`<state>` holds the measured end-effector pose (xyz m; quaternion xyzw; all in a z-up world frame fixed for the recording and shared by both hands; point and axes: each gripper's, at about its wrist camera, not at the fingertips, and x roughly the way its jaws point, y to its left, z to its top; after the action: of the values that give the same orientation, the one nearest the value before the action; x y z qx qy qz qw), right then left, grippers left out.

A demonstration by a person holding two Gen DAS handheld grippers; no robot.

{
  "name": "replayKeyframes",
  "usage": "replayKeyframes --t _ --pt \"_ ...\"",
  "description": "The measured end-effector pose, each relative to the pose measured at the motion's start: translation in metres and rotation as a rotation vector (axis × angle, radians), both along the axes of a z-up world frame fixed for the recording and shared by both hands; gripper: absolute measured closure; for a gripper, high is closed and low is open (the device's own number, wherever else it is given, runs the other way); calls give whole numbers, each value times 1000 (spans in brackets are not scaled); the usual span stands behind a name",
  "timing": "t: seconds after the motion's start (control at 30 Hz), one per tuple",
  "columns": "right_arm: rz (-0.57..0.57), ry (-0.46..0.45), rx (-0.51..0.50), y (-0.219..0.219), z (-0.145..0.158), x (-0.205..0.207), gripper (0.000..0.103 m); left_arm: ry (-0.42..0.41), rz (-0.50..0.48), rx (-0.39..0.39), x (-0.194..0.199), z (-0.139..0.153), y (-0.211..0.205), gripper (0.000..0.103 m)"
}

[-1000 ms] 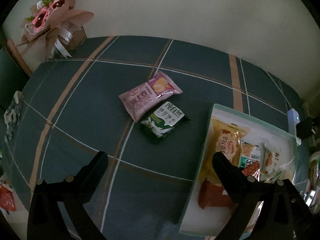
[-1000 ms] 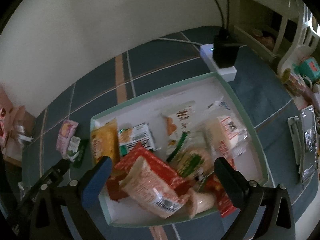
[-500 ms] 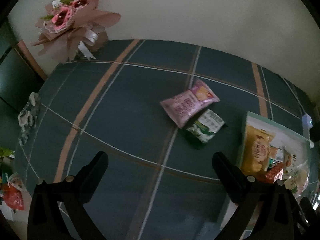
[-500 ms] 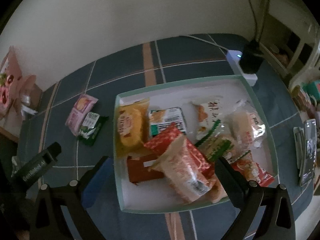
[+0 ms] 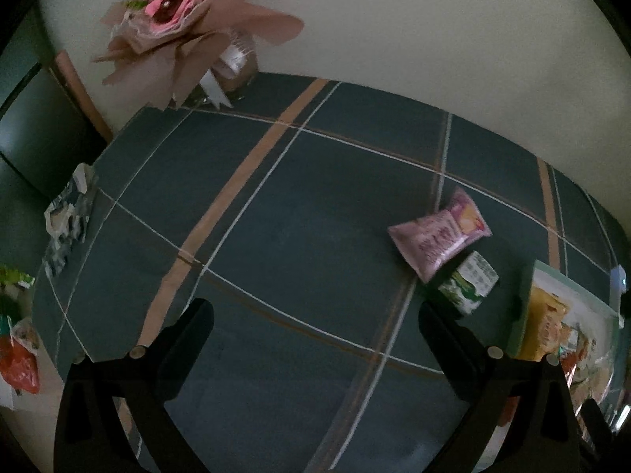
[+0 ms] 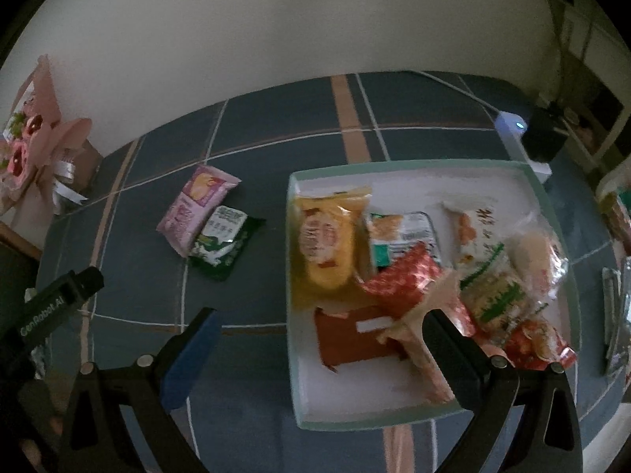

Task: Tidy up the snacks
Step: 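Lower the left gripper onto the pink-purple bag while the right approaches the green-white biscuit pack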

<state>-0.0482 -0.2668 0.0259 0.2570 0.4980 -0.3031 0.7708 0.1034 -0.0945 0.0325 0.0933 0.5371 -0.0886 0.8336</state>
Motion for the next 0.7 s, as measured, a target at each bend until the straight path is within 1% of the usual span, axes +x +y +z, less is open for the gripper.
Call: replayKeyframes --t 0.17,0.27,0.37,0.47,0.53,0.6,0.7 --pt "5 -33 -2 3 -2 20 0 10 16 -11 19 -7 4 0" --pt "-2 -58 -12 3 -4 33 0 0 23 -44 32 -10 3 0" --pt "7 -85 -25 3 -5 47 1 1 4 -74 42 -17 -1 0" --pt "17 -108 -37 4 -8 60 7 2 -7 -77 50 -25 -5 0" --pt "14 -118 -35 4 -14 71 13 -2 -22 -84 54 -30 -10 0" --pt "22 -113 -28 6 -22 79 16 -13 -49 -89 57 -33 -15 0" --pt "42 -99 -22 9 -35 93 25 -37 -75 -94 62 -37 -21 0"
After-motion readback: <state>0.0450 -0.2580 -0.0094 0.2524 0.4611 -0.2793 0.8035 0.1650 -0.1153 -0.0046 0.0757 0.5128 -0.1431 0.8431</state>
